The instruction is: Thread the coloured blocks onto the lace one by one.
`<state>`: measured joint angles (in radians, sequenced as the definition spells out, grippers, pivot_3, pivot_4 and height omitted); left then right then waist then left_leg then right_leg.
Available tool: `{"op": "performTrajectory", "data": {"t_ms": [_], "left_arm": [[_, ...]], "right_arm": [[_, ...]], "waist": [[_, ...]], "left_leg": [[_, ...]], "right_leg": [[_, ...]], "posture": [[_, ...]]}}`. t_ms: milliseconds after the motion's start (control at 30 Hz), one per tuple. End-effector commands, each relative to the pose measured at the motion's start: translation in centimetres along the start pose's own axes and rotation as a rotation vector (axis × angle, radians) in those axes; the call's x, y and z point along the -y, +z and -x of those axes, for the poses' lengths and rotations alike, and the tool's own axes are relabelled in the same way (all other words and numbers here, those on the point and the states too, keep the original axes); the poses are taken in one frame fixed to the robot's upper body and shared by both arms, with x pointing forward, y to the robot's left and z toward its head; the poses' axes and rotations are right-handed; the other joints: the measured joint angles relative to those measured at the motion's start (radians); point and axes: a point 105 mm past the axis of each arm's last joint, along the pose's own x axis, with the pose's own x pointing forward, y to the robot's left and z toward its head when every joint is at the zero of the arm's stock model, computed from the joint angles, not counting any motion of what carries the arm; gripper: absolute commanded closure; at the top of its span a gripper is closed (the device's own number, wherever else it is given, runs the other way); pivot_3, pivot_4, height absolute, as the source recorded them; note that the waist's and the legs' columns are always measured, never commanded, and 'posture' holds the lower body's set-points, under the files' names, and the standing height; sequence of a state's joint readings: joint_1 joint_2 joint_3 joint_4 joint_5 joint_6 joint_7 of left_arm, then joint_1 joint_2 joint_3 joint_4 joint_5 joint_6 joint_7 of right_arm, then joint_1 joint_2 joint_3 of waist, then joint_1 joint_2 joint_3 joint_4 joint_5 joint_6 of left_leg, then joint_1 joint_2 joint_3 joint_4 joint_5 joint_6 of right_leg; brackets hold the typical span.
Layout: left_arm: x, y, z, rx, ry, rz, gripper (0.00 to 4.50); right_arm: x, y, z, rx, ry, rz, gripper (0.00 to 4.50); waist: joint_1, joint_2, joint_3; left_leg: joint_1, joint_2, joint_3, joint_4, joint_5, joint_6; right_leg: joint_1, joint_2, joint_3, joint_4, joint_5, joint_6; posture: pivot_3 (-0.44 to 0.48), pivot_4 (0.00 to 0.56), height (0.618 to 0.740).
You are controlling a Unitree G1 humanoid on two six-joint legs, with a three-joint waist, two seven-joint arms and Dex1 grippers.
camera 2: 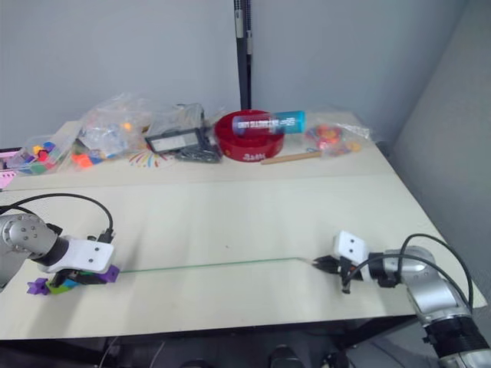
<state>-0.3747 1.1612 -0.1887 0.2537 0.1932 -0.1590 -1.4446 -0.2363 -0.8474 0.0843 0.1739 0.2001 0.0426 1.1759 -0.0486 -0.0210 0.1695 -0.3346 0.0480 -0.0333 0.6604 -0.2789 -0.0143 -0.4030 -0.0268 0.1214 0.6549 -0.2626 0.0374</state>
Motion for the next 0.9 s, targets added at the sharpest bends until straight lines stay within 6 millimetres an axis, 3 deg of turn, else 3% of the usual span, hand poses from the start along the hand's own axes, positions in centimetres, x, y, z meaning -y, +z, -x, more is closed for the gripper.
{"op": "performTrajectory", "data": {"t_ms": [33, 333, 567, 800, 867, 900], "left_arm": [[1.8, -0.8, -1.7, -0.014, -0.098, 0.03, 3.31], [3.7, -0.6, -0.7, 0.021, -0.154, 0.031, 3.31], [4.0, -0.8, -0.9, 0.023, -0.145, 0.046, 3.31], [4.4, -0.8, -1.1, 0.025, -0.135, 0.045, 3.31], [4.2, -0.5, -1.2, 0.046, -0.114, 0.036, 2.26], [4.1, -0.4, -1.2, 0.056, -0.108, 0.04, 1.97]], "right_arm": [[0.3, -2.4, 0.9, -0.096, -0.04, -0.051, 4.5], [-4.1, -0.3, -1.0, -0.038, 0.185, -0.072, 4.5], [-3.4, -0.5, -3.2, -0.053, 0.141, -0.061, 4.5], [-3.1, -0.7, -4.5, -0.069, 0.155, -0.053, 4.5], [-2.9, -0.6, -4.8, -0.058, 0.142, -0.058, 3.79], [-2.8, -0.6, -4.8, -0.055, 0.143, -0.063, 3.51]], "waist": [[0.0, 0.0, 0.0], [-0.016, -0.002, -0.002], [-0.031, -0.003, -0.003], [-0.049, -0.005, -0.005], [-0.051, -0.006, -0.005], [-0.051, -0.006, -0.005]], "left_leg": [[0.0, 0.0, 0.0, 0.0, 0.0, 0.0], [0.0, 0.001, 0.003, 0.0, -0.007, 0.012], [0.001, 0.001, 0.003, 0.0, -0.012, 0.02], [0.005, 0.001, 0.004, 0.0, -0.012, 0.02], [0.007, 0.002, 0.005, 0.0, -0.012, 0.02], [0.008, 0.002, 0.005, 0.0, -0.012, 0.02]], "right_leg": [[0.0, 0.0, 0.0, 0.0, 0.0, 0.0], [-0.001, 0.0, 0.002, 0.0, -0.001, -0.003], [-0.001, 0.002, 0.002, 0.0, -0.002, -0.007], [0.002, 0.002, 0.003, 0.0, -0.005, -0.002], [0.002, 0.002, 0.004, 0.0, -0.005, -0.002], [0.003, 0.002, 0.005, 0.001, -0.005, -0.002]], "posture": [[0.0, 0.15, 0.74], [0.0, 0.15, 0.74], [0.0, 0.15, 0.74], [0.0, 0.15, 0.74], [0.0, 0.15, 0.74], [0.0, 0.15, 0.74]]}}
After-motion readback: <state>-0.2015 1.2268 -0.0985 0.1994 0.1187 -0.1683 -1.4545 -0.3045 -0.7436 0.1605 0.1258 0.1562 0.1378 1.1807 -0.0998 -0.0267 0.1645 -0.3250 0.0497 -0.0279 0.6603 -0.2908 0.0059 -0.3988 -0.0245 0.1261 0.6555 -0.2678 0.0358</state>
